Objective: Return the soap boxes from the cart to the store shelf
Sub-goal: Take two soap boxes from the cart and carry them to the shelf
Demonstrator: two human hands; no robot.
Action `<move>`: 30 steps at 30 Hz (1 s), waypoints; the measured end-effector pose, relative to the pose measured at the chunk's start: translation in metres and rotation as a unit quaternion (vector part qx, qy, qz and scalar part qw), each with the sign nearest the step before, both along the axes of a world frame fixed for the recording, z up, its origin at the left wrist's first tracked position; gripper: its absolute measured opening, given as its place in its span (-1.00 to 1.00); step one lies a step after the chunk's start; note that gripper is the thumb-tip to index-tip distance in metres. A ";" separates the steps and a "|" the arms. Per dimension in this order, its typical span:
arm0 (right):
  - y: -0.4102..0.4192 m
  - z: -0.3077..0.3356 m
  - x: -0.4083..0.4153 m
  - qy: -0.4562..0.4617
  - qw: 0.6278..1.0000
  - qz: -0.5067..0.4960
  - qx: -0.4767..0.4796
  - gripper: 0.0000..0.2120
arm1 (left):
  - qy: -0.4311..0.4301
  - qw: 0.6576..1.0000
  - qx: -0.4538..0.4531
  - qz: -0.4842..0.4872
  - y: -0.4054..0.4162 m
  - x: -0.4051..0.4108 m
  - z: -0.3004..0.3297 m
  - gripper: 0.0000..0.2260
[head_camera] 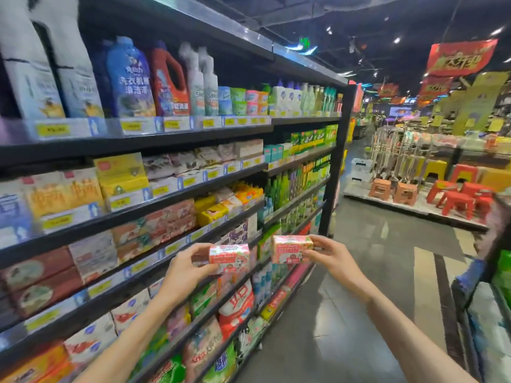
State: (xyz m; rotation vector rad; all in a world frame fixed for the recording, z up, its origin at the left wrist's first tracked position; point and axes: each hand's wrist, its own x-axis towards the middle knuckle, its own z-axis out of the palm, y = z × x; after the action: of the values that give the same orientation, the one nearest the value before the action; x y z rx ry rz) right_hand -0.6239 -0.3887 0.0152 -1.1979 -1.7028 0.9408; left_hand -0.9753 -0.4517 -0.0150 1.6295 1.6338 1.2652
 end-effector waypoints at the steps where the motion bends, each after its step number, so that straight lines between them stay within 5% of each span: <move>1: 0.024 -0.005 -0.012 -0.001 1.000 0.018 -0.002 -0.62 | -0.003 1.000 -0.001 0.021 0.007 -0.007 -0.001 -0.63; 6: 0.127 -0.019 -0.085 -0.009 0.990 0.138 -0.010 -0.56 | -0.009 0.988 -0.008 0.152 0.033 -0.040 -0.009 -0.65; 12: 0.208 -0.021 -0.151 -0.032 0.965 0.262 -0.003 -0.72 | -0.005 0.951 -0.009 0.308 0.056 -0.056 -0.004 -0.64; 17: 0.258 -0.033 -0.192 -0.027 0.948 0.317 0.000 -0.52 | -0.022 0.921 -0.018 0.389 0.076 -0.062 -0.010 -0.62; 30: 0.308 -0.035 -0.255 -0.034 0.938 0.343 0.027 -0.47 | 0.015 0.882 -0.084 0.463 0.139 -0.114 -0.053 -0.50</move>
State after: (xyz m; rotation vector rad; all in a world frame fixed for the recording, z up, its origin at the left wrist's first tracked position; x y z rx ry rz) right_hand -0.8784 -0.0807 -0.0201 -0.5887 -2.2415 1.2500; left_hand -1.0896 -0.3126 -0.0676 0.7200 2.5920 1.4269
